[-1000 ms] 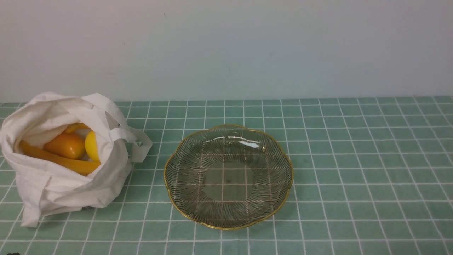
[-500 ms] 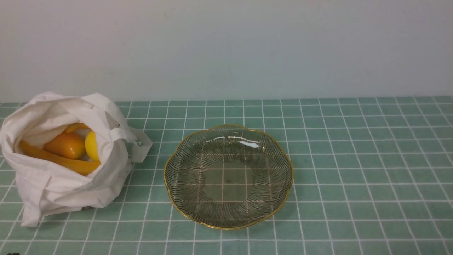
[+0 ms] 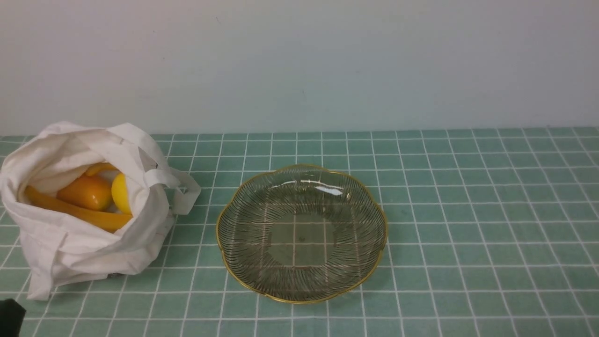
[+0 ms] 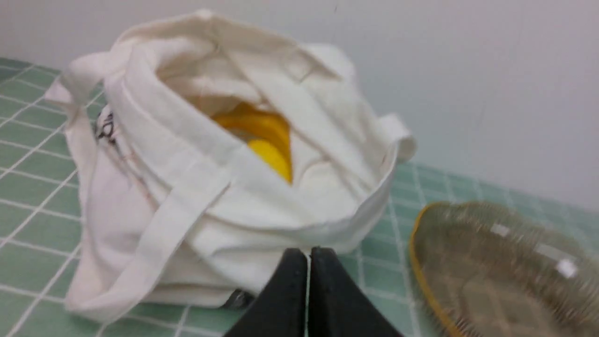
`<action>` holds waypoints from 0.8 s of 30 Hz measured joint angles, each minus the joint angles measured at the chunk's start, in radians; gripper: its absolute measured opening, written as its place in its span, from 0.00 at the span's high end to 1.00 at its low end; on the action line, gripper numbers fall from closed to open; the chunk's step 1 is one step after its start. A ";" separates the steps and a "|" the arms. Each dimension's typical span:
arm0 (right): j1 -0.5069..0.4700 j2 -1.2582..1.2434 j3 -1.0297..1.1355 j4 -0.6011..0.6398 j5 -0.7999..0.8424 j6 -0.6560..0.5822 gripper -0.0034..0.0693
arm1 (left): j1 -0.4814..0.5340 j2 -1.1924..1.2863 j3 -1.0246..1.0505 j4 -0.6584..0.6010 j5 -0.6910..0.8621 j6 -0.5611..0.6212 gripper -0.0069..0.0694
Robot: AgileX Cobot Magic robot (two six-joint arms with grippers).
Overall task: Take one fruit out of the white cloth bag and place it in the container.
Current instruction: 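Reach into the bag and grasp the lemon with the left gripper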
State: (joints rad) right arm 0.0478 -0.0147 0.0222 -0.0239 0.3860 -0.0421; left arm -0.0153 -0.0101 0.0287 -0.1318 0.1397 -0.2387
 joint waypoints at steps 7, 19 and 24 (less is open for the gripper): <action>0.000 0.000 0.000 0.000 0.000 0.000 0.97 | 0.000 0.000 -0.029 -0.145 -0.456 -0.048 0.92; 0.000 0.000 0.000 0.000 0.000 0.000 0.97 | 0.000 0.492 -0.668 -0.059 0.363 0.075 0.92; 0.000 0.000 0.000 0.000 0.000 0.000 0.97 | 0.000 0.827 -0.836 -0.018 0.647 0.165 0.92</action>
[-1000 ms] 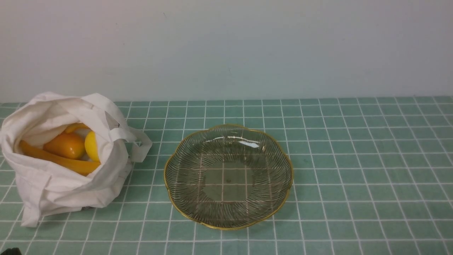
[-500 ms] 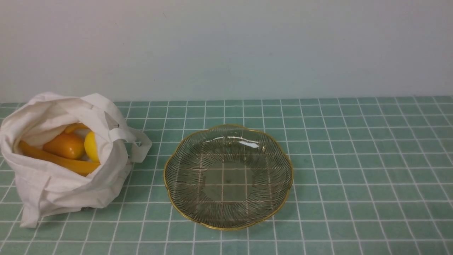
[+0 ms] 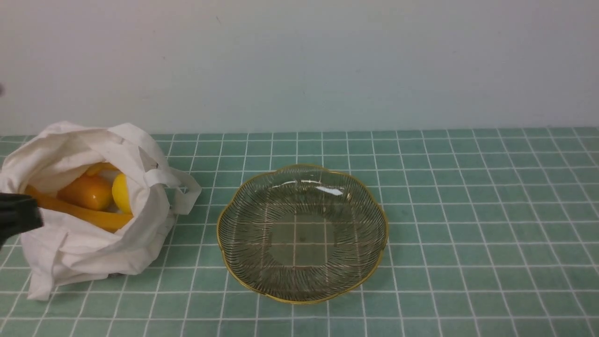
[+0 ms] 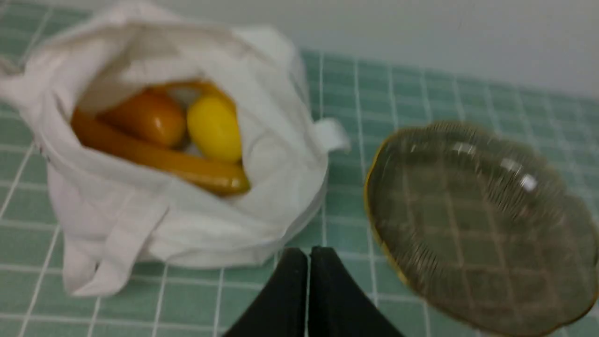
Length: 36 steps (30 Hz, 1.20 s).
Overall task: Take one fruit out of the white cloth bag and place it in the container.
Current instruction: 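Reach into the bag and grasp the lemon with the left gripper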
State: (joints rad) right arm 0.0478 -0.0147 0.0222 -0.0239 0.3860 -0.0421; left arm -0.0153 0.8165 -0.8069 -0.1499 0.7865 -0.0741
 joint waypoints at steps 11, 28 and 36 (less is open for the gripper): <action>0.000 0.000 0.000 0.000 0.000 0.000 0.97 | 0.049 0.521 -0.270 0.026 0.026 0.025 0.92; 0.000 0.000 0.000 0.000 0.000 0.000 0.97 | 0.093 0.940 -0.346 0.075 -0.071 0.130 0.88; 0.000 0.000 0.000 0.000 0.000 0.000 0.97 | 0.093 0.962 -0.348 0.150 -0.071 0.140 0.56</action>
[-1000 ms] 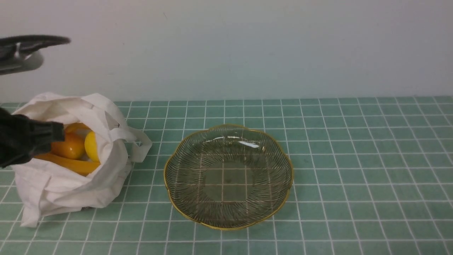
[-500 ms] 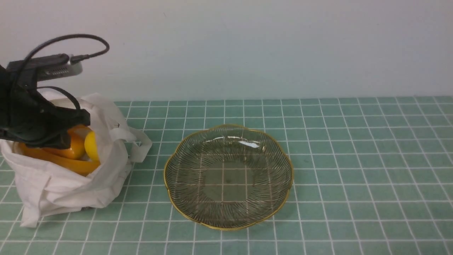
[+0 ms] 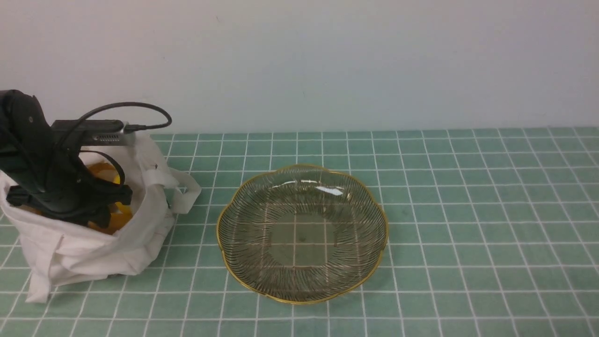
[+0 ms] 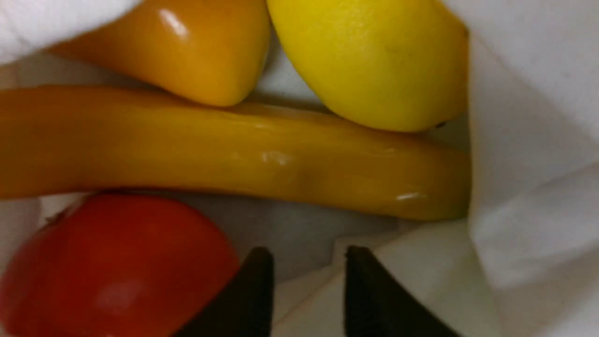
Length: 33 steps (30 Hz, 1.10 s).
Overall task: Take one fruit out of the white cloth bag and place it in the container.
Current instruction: 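Reach into the bag and grasp the lemon with the left gripper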
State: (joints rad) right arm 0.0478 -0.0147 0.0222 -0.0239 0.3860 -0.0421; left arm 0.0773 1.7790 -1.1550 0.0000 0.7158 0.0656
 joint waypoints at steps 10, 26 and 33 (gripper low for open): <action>0.000 0.000 0.000 0.000 0.000 0.000 0.97 | 0.000 0.002 -0.001 0.124 -0.050 0.000 0.12; 0.000 0.000 0.000 0.000 0.000 0.000 0.97 | 0.000 0.116 -0.016 0.229 -0.144 -0.115 0.23; 0.000 0.000 0.000 0.000 0.000 0.000 0.97 | 0.000 0.115 -0.015 0.235 -0.104 -0.134 0.80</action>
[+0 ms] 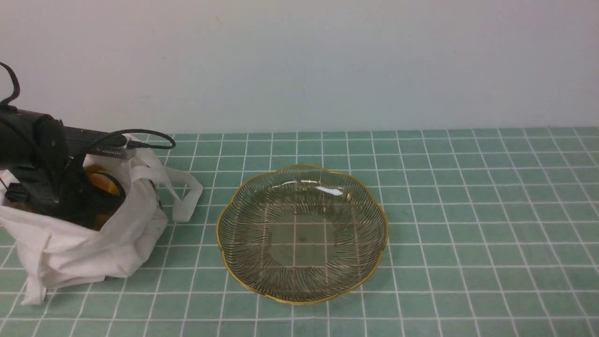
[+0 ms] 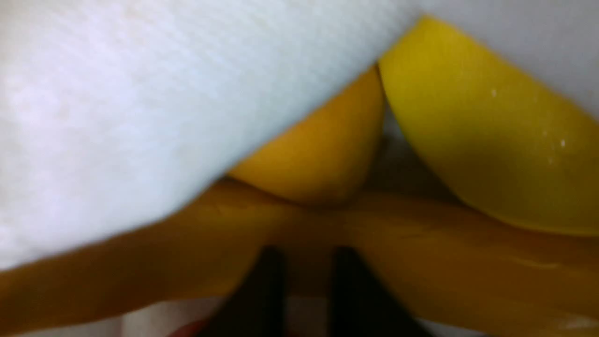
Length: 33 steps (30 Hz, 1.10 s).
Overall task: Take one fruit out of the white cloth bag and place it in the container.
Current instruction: 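Reach into the bag and grasp the lemon with the left gripper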
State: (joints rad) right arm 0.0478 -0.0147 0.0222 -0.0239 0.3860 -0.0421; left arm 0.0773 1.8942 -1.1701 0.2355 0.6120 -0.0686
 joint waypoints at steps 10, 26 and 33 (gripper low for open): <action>0.000 0.000 0.000 0.000 0.000 0.000 0.97 | 0.000 -0.187 0.009 -0.048 0.040 -0.025 0.92; 0.000 0.000 0.000 0.000 0.000 0.000 0.97 | -0.009 -0.155 0.009 -0.107 -0.015 -0.025 0.82; 0.000 0.000 0.000 0.000 0.000 0.000 0.97 | -0.009 -0.091 0.011 -0.178 -0.082 -0.025 0.49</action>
State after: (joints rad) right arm 0.0478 -0.0147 0.0222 -0.0239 0.3860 -0.0421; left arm 0.0679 1.8031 -1.1594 0.0574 0.5299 -0.0935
